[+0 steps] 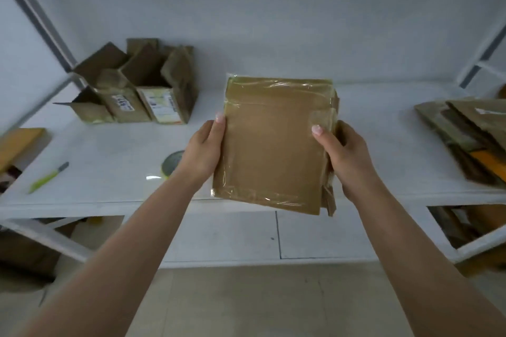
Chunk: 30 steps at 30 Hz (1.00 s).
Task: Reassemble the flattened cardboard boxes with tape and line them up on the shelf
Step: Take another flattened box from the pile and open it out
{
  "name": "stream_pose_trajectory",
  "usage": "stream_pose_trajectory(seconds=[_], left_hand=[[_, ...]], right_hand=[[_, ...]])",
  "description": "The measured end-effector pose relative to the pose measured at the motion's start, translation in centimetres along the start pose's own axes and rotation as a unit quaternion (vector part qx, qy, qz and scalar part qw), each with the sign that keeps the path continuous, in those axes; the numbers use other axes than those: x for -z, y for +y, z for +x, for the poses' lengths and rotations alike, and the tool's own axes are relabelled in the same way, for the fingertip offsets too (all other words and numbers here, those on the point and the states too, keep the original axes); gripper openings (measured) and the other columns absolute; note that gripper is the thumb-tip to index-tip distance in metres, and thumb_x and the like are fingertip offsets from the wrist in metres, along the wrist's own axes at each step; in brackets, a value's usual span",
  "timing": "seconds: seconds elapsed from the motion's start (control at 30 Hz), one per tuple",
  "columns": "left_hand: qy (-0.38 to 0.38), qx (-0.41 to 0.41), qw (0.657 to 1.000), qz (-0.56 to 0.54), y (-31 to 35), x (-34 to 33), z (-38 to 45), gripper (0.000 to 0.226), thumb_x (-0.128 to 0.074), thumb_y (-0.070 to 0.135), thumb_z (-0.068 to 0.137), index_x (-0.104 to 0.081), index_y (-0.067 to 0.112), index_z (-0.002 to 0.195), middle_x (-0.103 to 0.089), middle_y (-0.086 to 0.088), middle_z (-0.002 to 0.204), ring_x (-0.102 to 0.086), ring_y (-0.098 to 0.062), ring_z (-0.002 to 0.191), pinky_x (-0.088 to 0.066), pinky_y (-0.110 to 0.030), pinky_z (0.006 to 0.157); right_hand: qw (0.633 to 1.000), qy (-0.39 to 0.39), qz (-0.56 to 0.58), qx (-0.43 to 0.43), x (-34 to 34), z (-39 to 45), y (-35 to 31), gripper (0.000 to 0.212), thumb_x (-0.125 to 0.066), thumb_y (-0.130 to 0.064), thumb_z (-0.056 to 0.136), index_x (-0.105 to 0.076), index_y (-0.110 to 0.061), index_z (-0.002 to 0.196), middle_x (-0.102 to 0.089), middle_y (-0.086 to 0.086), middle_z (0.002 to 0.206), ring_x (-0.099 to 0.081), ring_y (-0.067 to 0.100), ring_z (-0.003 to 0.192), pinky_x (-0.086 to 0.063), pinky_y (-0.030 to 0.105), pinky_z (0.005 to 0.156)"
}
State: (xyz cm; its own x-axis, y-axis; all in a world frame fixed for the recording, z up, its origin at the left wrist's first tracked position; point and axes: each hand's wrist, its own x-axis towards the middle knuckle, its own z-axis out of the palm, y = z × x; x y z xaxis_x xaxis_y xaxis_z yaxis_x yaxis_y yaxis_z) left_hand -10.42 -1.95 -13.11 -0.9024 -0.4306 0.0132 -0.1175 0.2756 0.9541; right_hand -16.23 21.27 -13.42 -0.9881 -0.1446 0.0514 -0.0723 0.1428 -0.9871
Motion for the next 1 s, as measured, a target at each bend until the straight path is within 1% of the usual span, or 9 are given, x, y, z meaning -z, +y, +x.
stream_pose_trajectory(seconds=[0.1,0.23,0.37,0.53,0.63,0.73,0.87,0.93,1.0], left_hand=[[-0.05,0.09,0.989,-0.108,-1.4,5.6,0.5,0.059,-0.026,0.074,0.092,-0.069,0.033,0.097,-0.076,0.009,0.095,-0.071,-0.005,0.089,-0.056,-0.027,0.079],[-0.073,0.124,0.978,-0.154,-2.6,10.4,1.9,0.066,-0.028,0.077,0.089,-0.071,0.029,0.102,-0.076,0.001,0.101,-0.073,-0.015,0.094,-0.057,-0.039,0.086],[-0.052,0.098,0.977,-0.185,-3.7,14.0,4.2,0.064,-0.027,0.073,0.092,-0.078,0.034,0.092,-0.075,0.001,0.104,-0.071,-0.014,0.098,-0.055,-0.037,0.086],[-0.029,0.048,0.979,-0.198,-5.0,19.2,7.2,0.058,-0.023,0.063,0.099,-0.076,0.039,0.099,-0.073,0.004,0.112,-0.068,-0.011,0.105,-0.058,-0.026,0.08],[0.001,0.016,0.973,-0.231,-6.2,23.1,9.0,0.052,-0.026,0.051,0.1,-0.07,0.028,0.116,-0.071,-0.002,0.118,-0.065,-0.017,0.113,-0.05,-0.04,0.097],[-0.014,-0.012,0.975,-0.222,-7.4,26.1,10.6,0.051,-0.024,0.034,0.1,-0.065,0.013,0.122,-0.069,-0.008,0.117,-0.064,-0.025,0.113,-0.049,-0.047,0.098],[-0.038,-0.015,0.97,-0.238,-9.1,29.4,13.3,0.053,-0.028,0.039,0.098,-0.063,0.004,0.117,-0.069,-0.009,0.111,-0.066,-0.025,0.104,-0.056,-0.04,0.084],[-0.048,0.011,0.962,-0.27,-9.8,31.0,14.8,0.064,-0.02,0.058,0.1,-0.067,0.018,0.118,-0.07,-0.005,0.119,-0.067,-0.021,0.11,-0.057,-0.03,0.079],[-0.069,0.02,0.961,-0.266,-10.5,32.3,16.0,0.066,-0.017,0.067,0.096,-0.067,0.03,0.119,-0.069,-0.002,0.122,-0.065,-0.02,0.114,-0.057,-0.032,0.084]], right_hand=[[0.999,-0.04,0.036,0.002,-6.0,-0.9,-1.2,0.06,-0.064,-0.068,0.059,-0.067,-0.026,0.102,-0.073,-0.003,0.097,-0.071,0.013,0.089,-0.056,0.035,0.075],[0.997,-0.063,0.053,-0.001,-11.6,-0.4,-2.7,0.081,-0.063,-0.066,0.06,-0.056,-0.019,0.125,-0.07,0.001,0.109,-0.068,0.016,0.101,-0.054,0.044,0.093],[0.991,-0.114,0.057,0.03,-15.5,2.2,-3.5,0.062,-0.064,-0.069,0.063,-0.059,-0.033,0.113,-0.072,-0.013,0.103,-0.067,0.003,0.099,-0.051,0.034,0.091],[0.974,-0.206,0.078,0.061,-21.2,6.6,-4.6,0.047,-0.065,-0.053,0.079,-0.066,-0.026,0.117,-0.069,0.006,0.115,-0.066,0.017,0.107,-0.048,0.028,0.087],[0.961,-0.25,0.092,0.073,-25.5,8.4,-4.7,0.043,-0.062,-0.034,0.086,-0.059,-0.02,0.126,-0.07,0.001,0.119,-0.064,0.017,0.112,-0.049,0.024,0.086],[0.956,-0.269,0.096,0.068,-29.0,9.1,-4.5,0.046,-0.06,-0.027,0.086,-0.055,-0.017,0.13,-0.069,0.0,0.12,-0.063,0.017,0.115,-0.048,0.025,0.089],[0.962,-0.253,0.1,0.027,-32.4,8.7,-4.3,0.064,-0.064,-0.057,0.08,-0.048,-0.033,0.137,-0.064,-0.011,0.126,-0.06,0.011,0.118,-0.047,0.044,0.097],[0.965,-0.233,0.122,0.003,-34.2,8.0,-4.4,0.081,-0.062,-0.079,0.067,-0.047,-0.04,0.138,-0.06,-0.011,0.131,-0.056,0.012,0.123,-0.047,0.049,0.097],[0.963,-0.198,0.18,-0.023,-36.3,7.1,-4.4,0.084,-0.057,-0.086,0.062,-0.053,-0.041,0.133,-0.062,-0.01,0.129,-0.056,0.012,0.122,-0.047,0.052,0.095]])
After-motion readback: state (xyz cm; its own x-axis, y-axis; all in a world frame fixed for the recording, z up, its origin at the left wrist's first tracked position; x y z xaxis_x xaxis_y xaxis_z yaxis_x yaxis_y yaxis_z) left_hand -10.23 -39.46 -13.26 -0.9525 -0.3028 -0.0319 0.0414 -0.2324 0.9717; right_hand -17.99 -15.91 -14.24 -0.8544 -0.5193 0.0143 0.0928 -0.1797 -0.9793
